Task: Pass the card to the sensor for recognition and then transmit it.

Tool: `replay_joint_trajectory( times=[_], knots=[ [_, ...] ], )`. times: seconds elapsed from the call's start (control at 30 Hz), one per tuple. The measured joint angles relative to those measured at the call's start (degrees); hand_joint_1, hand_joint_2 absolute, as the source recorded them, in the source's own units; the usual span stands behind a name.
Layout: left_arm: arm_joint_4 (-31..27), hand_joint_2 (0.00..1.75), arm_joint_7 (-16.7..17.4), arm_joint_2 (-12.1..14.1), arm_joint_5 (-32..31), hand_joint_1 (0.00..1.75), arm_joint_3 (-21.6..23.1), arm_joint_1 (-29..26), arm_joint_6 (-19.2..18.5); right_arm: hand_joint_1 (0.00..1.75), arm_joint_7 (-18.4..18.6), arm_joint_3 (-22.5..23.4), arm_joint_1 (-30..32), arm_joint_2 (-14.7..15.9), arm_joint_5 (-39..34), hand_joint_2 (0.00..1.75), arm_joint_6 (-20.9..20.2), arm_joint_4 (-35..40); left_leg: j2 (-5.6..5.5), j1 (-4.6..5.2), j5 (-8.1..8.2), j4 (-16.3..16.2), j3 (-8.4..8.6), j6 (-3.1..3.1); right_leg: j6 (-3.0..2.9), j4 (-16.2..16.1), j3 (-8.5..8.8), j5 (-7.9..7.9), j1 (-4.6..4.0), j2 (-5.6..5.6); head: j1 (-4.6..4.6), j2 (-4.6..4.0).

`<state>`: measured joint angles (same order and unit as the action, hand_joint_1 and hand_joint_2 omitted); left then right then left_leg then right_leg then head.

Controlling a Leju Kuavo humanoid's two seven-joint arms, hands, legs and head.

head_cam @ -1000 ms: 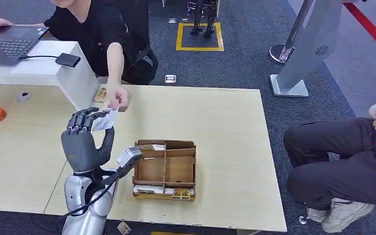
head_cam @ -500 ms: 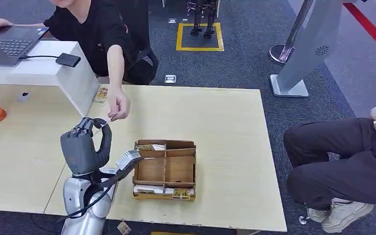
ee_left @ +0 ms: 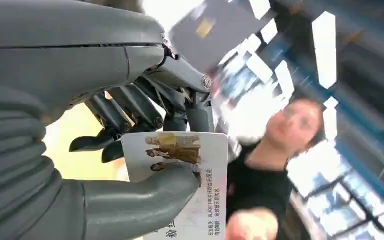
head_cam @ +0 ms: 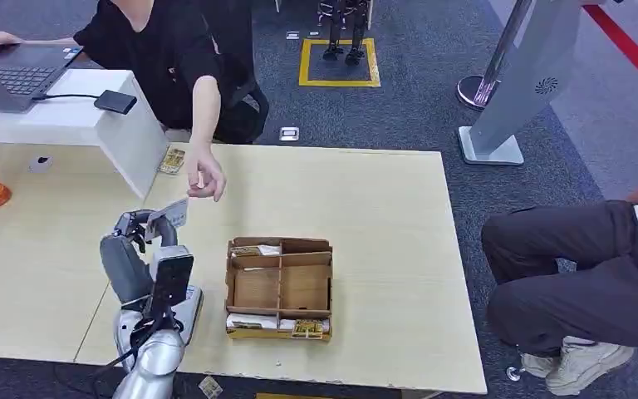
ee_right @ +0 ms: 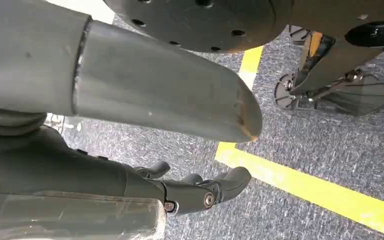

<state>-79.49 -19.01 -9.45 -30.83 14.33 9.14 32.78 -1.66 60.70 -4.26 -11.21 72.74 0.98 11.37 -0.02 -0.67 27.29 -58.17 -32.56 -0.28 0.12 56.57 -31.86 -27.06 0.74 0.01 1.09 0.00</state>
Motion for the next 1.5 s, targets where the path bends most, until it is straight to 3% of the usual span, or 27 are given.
replay_joint_trajectory(
  times=[0.07,0.13,0.2,0.33,0.57,0.77,1.07,1.5],
  knots=[
    [-0.13,1.75,-0.55,1.71,13.9,1.75,3.06,-0.52,-5.99,0.0,-0.02,0.0,0.0,0.0,-0.29,0.0,0.09,0.0,0.01,0.0,0.0,0.0,-0.01,0.0,0.0,0.0,0.0,0.0,0.0,0.01,0.0,0.0],
    [-0.74,1.75,-0.79,2.85,20.61,1.75,5.06,-1.32,-8.96,0.0,-0.26,0.02,0.09,0.0,-0.28,0.0,0.24,0.0,0.02,0.0,0.0,0.0,-0.01,0.0,0.0,0.0,-0.01,0.0,0.0,0.04,0.0,0.0],
    [-1.48,1.75,-1.22,3.79,25.61,1.75,6.35,-2.0,-11.05,0.0,-0.33,0.04,0.12,0.0,-0.33,0.0,0.44,0.0,0.02,0.0,0.01,0.0,-0.01,0.0,0.0,0.0,-0.01,0.0,0.0,0.04,0.0,0.0],
    [-3.15,1.75,-1.88,5.42,28.86,1.75,7.55,-3.72,-12.5,0.0,-0.33,0.24,0.17,0.0,-0.72,0.0,0.76,0.0,0.02,0.0,0.02,0.0,-0.03,0.0,0.02,0.0,-0.04,-0.01,0.0,0.04,0.0,0.0],
    [-5.16,1.75,-2.63,7.06,29.23,1.75,8.78,-5.57,-12.46,0.0,-0.33,0.72,0.3,0.0,-1.16,0.0,0.83,0.0,0.02,0.0,0.02,0.0,-0.03,0.0,0.01,0.0,-0.04,-0.01,0.0,0.03,0.0,0.0],
    [-5.66,1.75,-3.04,8.16,23.77,1.75,9.8,-6.03,-8.43,0.0,-0.35,1.07,0.32,0.0,-1.64,0.0,0.85,0.0,0.02,0.0,0.01,0.0,-0.03,0.0,0.01,0.0,-0.03,-0.01,0.0,0.03,0.0,0.0],
    [-5.68,1.75,0.34,11.02,20.32,1.75,9.87,-6.61,-7.84,0.0,-0.33,1.92,0.36,0.0,-2.34,0.0,0.83,0.0,0.02,0.0,0.01,0.0,-0.03,0.0,0.01,0.0,-0.03,-0.01,0.0,0.03,0.0,0.0],
    [-8.63,1.75,6.21,16.92,8.84,1.75,8.62,-11.37,-13.62,0.0,0.02,3.02,0.58,0.0,-3.26,0.0,0.22,0.0,0.02,-0.01,0.01,0.02,-0.04,-0.01,0.01,0.0,-0.04,-0.02,0.0,0.03,0.0,0.0]
  ],
)
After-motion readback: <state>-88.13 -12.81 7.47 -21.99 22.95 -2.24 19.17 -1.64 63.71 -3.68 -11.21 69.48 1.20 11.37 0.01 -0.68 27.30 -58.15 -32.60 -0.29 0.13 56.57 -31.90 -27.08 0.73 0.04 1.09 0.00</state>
